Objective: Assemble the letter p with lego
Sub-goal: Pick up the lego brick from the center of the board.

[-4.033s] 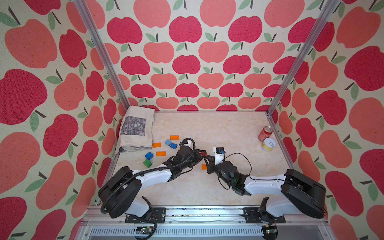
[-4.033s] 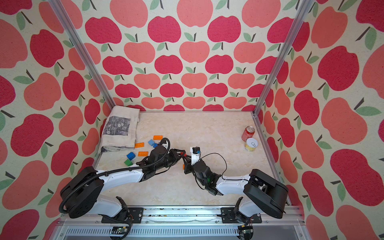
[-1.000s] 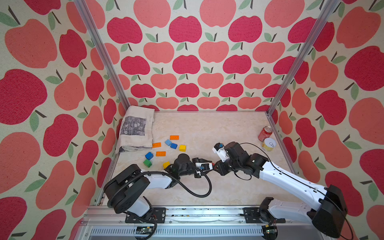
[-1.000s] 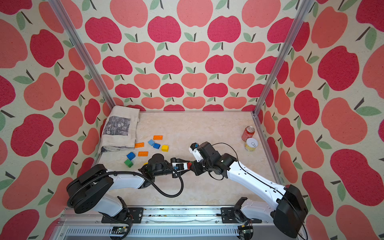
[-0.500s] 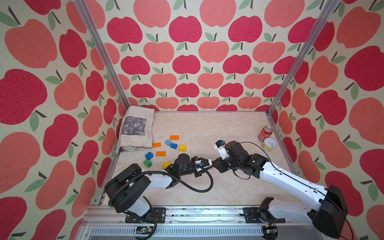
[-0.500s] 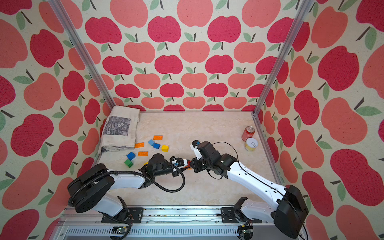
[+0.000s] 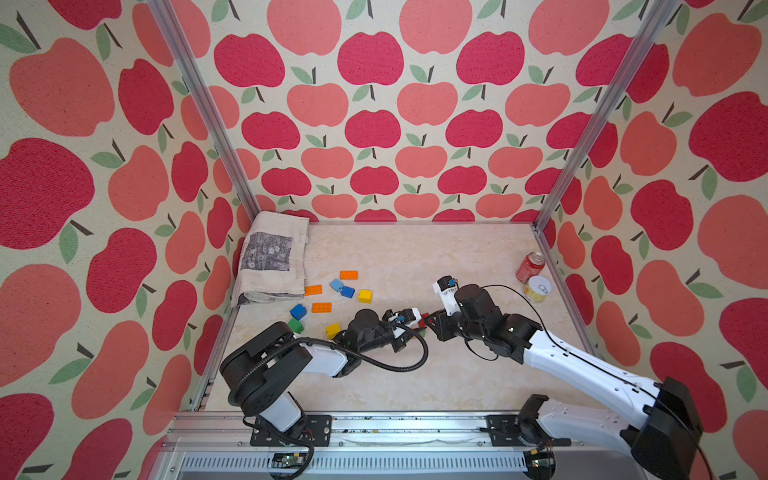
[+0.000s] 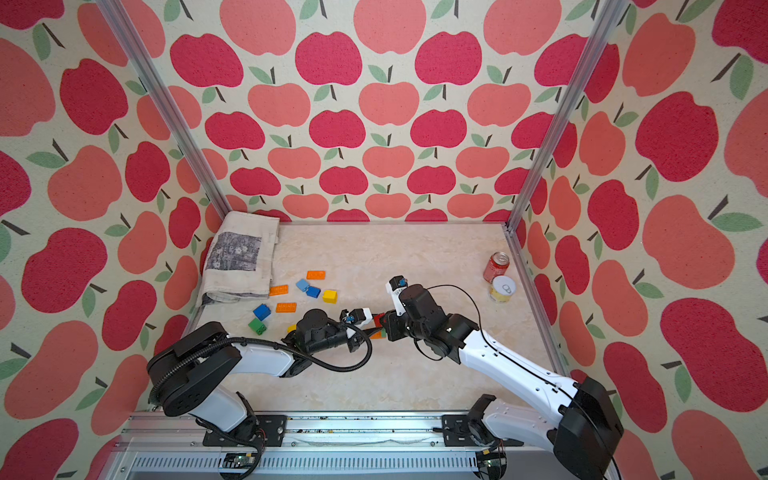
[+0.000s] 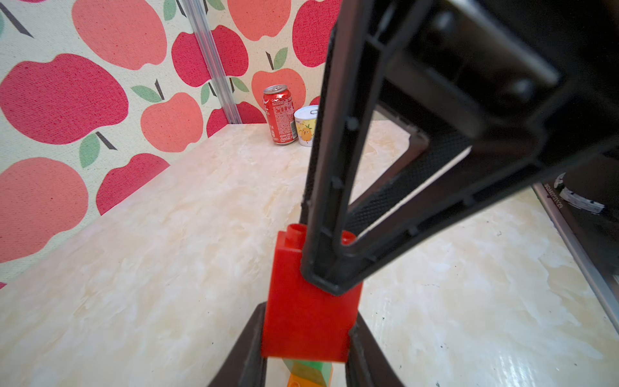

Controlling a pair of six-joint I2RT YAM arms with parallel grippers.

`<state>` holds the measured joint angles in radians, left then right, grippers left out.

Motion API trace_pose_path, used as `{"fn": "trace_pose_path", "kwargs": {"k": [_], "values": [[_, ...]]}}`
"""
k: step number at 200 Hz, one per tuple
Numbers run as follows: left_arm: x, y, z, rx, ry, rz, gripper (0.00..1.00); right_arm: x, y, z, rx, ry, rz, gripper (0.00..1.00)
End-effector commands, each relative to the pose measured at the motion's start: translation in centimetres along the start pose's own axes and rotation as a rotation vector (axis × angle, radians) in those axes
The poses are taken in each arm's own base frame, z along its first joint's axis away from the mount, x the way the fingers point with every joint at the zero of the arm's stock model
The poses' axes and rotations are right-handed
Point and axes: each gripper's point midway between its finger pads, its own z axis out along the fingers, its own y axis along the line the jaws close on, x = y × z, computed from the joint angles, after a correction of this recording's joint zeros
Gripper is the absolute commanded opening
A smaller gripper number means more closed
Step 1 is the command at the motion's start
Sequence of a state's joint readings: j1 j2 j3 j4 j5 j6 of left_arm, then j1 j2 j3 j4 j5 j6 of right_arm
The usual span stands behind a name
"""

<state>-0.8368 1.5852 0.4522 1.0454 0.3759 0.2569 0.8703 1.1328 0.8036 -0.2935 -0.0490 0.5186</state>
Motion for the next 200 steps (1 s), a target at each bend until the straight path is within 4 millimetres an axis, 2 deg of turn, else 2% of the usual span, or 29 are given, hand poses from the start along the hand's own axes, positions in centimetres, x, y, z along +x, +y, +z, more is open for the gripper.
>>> {"fn": "trace_pose_path", "kwargs": {"k": [1, 27, 51, 62, 76, 97, 113, 126, 141, 145, 167, 200], "values": [[-3.3, 0.2, -0.1, -0.013, -0.127, -0.002, 0.28, 0.8, -0.2, 0.9, 0.004, 0.025, 0.029, 0.12], [-3.3, 0.2, -0.2, -0.011, -0.132, -0.008, 0.29, 0.8, -0.2, 1.2, 0.003, 0.030, 0.030, 0.11], [-3.3, 0.2, -0.3, -0.017, -0.132, -0.010, 0.32, 0.8, -0.3, 1.3, 0.014, 0.032, 0.030, 0.04], [-3.2, 0.4, -0.5, -0.032, -0.132, -0.013, 0.38, 0.7, -0.7, 1.2, 0.041, 0.029, 0.027, 0.02], [-3.2, 0.9, -1.2, -0.073, -0.132, -0.023, 0.49, 0.8, -1.4, 1.2, 0.097, 0.032, 0.019, 0.00], [-3.5, 1.9, -2.9, -0.153, -0.126, -0.065, 0.71, 0.8, -2.3, 1.0, 0.196, 0.041, 0.000, 0.00], [-3.5, 2.7, -4.3, -0.212, -0.082, -0.110, 0.75, 1.0, -2.7, 1.3, 0.263, 0.060, -0.010, 0.00], [-2.8, 4.6, -5.6, -0.319, 0.017, -0.213, 0.76, 1.3, -2.8, 1.8, 0.295, 0.086, -0.003, 0.00], [-1.8, 6.9, -8.0, -0.462, 0.127, -0.349, 0.75, 1.5, -2.3, 2.4, 0.313, 0.107, 0.009, 0.00], [-2.5, 7.1, -8.9, -0.480, 0.112, -0.365, 0.75, 1.5, -2.1, 2.6, 0.317, 0.111, 0.012, 0.00], [-3.0, 8.3, -12.9, -0.610, -0.004, -0.435, 0.75, 1.4, -1.3, 3.4, 0.358, 0.121, 0.002, 0.00], [-1.5, 10.9, -18.7, -0.832, -0.049, -0.622, 0.74, 1.8, -0.8, 4.7, 0.449, 0.173, 0.004, 0.00]]}}
